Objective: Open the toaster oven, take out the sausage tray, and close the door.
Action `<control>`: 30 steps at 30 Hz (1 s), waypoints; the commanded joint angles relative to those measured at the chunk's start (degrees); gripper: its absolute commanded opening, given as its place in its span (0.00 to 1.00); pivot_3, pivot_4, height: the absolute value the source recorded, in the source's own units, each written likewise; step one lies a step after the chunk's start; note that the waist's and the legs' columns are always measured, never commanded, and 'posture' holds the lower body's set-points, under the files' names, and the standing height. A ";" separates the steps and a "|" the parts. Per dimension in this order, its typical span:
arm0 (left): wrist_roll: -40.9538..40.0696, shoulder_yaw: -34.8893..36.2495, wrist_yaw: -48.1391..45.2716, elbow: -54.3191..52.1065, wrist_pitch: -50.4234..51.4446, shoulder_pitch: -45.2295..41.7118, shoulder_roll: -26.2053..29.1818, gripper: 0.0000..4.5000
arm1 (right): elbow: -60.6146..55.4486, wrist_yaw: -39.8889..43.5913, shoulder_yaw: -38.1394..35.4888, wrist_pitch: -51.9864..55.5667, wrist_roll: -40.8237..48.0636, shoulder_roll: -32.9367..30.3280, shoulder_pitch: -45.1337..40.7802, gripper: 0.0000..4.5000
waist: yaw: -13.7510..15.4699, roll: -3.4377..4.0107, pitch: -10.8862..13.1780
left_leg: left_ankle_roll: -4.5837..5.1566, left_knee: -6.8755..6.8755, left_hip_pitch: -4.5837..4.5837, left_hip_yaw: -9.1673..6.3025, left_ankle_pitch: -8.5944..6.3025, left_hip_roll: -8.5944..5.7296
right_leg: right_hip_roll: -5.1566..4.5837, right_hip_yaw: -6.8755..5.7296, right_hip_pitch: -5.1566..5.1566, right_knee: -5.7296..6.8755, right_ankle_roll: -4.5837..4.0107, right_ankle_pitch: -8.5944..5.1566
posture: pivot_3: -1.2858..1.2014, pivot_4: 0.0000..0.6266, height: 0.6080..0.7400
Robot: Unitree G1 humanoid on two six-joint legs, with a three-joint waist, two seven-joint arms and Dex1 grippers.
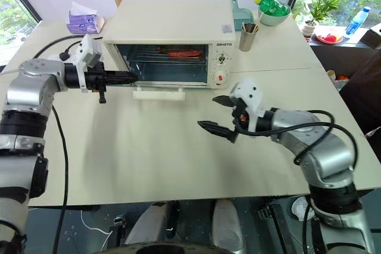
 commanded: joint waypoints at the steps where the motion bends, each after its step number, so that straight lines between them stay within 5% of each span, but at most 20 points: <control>1: -2.79 2.15 1.40 -5.98 2.76 2.07 -0.17 0.01 | -3.53 0.84 -7.46 2.71 6.50 -3.24 0.90 1.00 | 0.28 0.00 0.00 | 0.01 0.00 0.00 0.00 0.00 0.00 | -0.01 0.00 0.01 -0.01 0.00 0.00 | 0.52 0.24 1.00; 9: -6.20 3.74 6.46 -14.72 8.10 10.35 -2.30 0.01 | 2.06 -4.92 -16.01 7.46 13.70 -4.89 -2.74 1.00 | 1.35 -0.02 -0.01 | 0.01 0.02 0.02 0.03 -0.01 0.00 | -0.08 0.01 0.05 -0.02 0.00 0.00 | 0.52 0.24 1.00; 30: 0.03 0.42 16.21 -9.32 -0.70 16.74 -8.16 0.01 | 3.19 -9.30 -14.50 6.04 15.98 -5.09 -3.39 1.00 | 2.44 -0.03 -0.01 | 0.02 0.04 0.02 0.06 -0.01 -0.04 | -0.15 -0.02 0.09 -0.09 0.00 0.01 | 0.52 0.24 1.00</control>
